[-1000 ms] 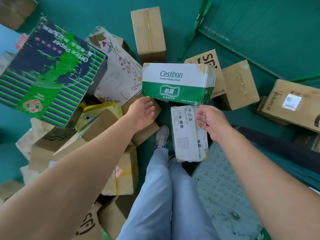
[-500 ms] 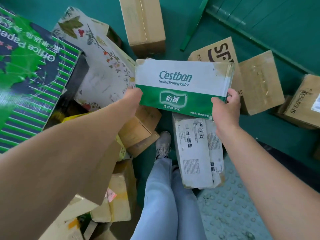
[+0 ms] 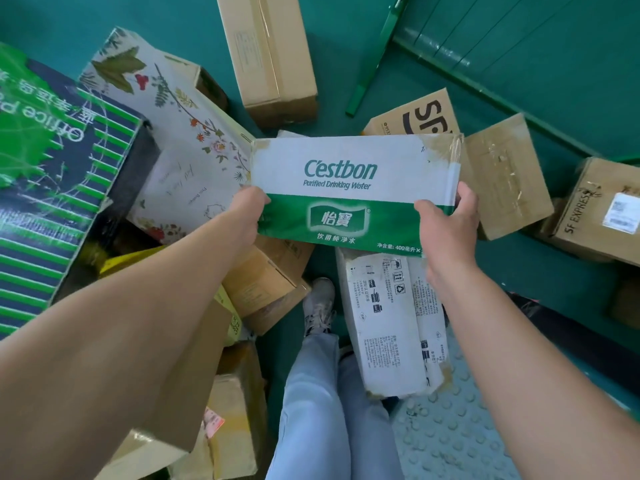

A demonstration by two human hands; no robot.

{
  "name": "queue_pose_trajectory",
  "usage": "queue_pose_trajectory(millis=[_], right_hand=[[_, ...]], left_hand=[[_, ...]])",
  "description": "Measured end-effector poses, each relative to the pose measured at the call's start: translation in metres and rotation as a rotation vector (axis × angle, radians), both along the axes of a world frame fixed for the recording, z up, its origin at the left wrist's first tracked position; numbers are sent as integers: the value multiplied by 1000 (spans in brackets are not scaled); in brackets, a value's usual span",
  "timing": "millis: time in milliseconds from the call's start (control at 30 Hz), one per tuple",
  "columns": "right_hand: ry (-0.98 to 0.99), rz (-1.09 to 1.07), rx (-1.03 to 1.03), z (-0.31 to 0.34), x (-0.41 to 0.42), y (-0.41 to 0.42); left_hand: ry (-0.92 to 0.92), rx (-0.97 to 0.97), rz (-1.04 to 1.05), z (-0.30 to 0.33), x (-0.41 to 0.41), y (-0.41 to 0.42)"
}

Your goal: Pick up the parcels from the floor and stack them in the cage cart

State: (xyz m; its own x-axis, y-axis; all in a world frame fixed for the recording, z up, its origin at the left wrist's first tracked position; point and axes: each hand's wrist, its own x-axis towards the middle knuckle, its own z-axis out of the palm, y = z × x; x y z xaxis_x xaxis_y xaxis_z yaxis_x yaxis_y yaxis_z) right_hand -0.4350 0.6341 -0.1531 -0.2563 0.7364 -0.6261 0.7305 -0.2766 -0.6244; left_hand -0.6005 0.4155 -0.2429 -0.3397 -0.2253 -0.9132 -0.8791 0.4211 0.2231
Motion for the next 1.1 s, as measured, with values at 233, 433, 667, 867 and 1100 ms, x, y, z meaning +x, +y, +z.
queue_pose_trajectory(millis=[233,433,667,867,1100], right_hand=[[46,92,61,104,2,-27],[24,135,50,216,37,-57],[-73,240,-59,281,107,-82],[-34,105,-220,304,222,-118],[63,-186,-232,314,396,-168]], left_hand=[[75,82,125,98,25,-52],[150,143,169,213,47,-94],[204,212,52,296,78,-118],[269,209,-40,336,145,-132],[291,253,-250,388,284,-119]])
